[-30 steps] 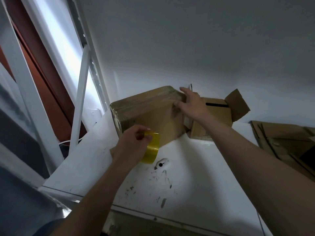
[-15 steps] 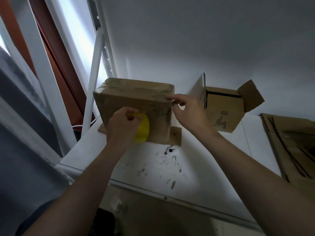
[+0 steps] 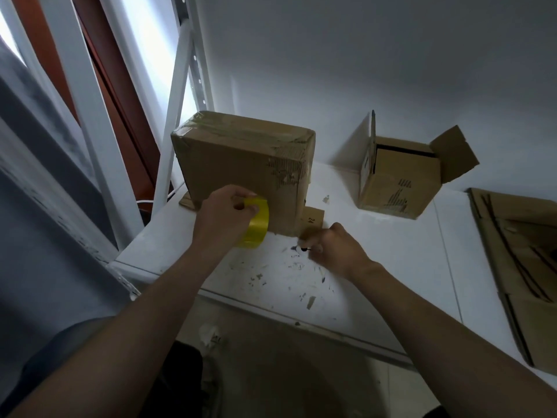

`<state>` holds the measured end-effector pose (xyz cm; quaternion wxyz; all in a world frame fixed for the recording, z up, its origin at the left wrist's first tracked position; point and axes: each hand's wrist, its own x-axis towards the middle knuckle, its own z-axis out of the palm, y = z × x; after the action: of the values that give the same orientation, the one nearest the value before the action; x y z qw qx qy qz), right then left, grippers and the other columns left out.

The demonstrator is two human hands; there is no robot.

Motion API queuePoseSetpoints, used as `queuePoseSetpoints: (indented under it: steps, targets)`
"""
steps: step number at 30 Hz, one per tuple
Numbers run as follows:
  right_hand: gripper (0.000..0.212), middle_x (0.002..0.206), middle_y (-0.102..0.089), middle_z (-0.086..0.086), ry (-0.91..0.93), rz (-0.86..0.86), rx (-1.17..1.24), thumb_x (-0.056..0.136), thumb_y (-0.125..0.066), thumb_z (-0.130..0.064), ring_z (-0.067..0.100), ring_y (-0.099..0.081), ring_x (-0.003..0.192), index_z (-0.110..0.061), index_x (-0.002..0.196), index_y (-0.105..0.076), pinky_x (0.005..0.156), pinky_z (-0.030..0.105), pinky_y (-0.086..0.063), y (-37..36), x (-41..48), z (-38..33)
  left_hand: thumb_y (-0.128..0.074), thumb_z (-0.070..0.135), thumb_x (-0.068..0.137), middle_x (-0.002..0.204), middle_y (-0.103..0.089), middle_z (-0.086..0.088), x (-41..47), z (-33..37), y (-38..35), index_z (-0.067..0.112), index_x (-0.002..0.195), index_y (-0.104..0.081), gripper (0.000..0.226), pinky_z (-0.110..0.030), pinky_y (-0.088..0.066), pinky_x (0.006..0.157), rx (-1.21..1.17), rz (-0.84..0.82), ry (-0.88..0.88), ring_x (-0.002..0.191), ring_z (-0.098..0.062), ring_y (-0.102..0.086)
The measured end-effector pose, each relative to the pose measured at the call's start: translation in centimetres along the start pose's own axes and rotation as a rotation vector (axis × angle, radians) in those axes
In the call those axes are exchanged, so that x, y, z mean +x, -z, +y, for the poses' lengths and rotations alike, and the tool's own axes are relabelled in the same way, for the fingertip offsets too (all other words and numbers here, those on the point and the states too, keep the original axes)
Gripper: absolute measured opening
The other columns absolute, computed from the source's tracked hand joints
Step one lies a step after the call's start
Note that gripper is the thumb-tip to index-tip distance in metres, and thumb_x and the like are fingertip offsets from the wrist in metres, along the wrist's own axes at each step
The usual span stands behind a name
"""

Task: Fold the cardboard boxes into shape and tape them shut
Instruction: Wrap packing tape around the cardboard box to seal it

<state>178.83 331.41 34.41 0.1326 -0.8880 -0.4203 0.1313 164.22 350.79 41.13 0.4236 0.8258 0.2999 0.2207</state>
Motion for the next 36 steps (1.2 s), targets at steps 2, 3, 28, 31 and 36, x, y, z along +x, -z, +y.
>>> queuePoseSetpoints:
  steps: [2,3,28,31,36]
  targets:
    - [0.035,0.116,-0.064,0.006,-0.008,-0.012,-0.008,0.093,-0.068,-0.024,0.023,-0.047,0.115,-0.036,0.127,-0.069,0.090,0.032,-0.046,0.0,-0.2,0.4,-0.073,0.027,0.089,0.095,-0.062,0.021,-0.2,0.1,-0.4,0.046,0.086,-0.061,0.022,-0.023,-0.042,0.062,-0.004,-0.013,-0.001,0.087,-0.001,-0.058]
    - [0.035,0.115,-0.063,0.004,-0.014,-0.025,-0.015,0.092,-0.070,-0.026,0.021,-0.046,0.114,-0.037,0.125,-0.069,0.087,0.031,-0.044,0.2,-0.6,0.8,-0.073,0.026,0.088,0.098,-0.065,0.018,-0.3,0.2,-0.8,0.045,0.086,-0.062,0.022,-0.025,-0.046,0.065,-0.014,-0.019,-0.005,0.091,-0.004,-0.060]
    - [0.061,0.144,-0.049,0.004,0.012,0.554,0.253,0.088,-0.051,0.007,0.025,-0.046,0.132,-0.020,0.142,-0.051,0.110,0.040,-0.043,9.9,3.9,-1.4,-0.074,0.028,0.086,0.111,-0.069,0.006,0.3,3.2,-0.5,0.038,0.103,-0.071,0.020,-0.049,-0.060,0.081,-0.204,0.054,0.032,0.099,-0.019,-0.064]
    - [0.076,0.156,-0.037,0.005,0.054,0.509,0.300,0.086,-0.046,0.013,0.026,-0.036,0.142,-0.025,0.152,-0.039,0.119,0.039,-0.032,11.6,6.2,-2.9,-0.074,0.030,0.088,0.111,-0.069,0.008,0.8,3.1,-0.4,0.035,0.110,-0.071,0.023,-0.031,-0.054,0.070,-0.183,0.076,0.023,0.099,-0.016,-0.064]
    - [0.060,0.154,-0.043,0.007,0.115,0.298,0.219,0.097,-0.045,0.005,0.030,-0.039,0.138,-0.022,0.150,-0.044,0.118,0.045,-0.031,12.8,9.0,-3.0,-0.073,0.029,0.087,0.106,-0.069,0.012,1.2,3.1,-0.1,0.038,0.103,-0.069,0.019,-0.025,-0.045,0.067,-0.160,0.081,0.025,0.097,-0.011,-0.063]
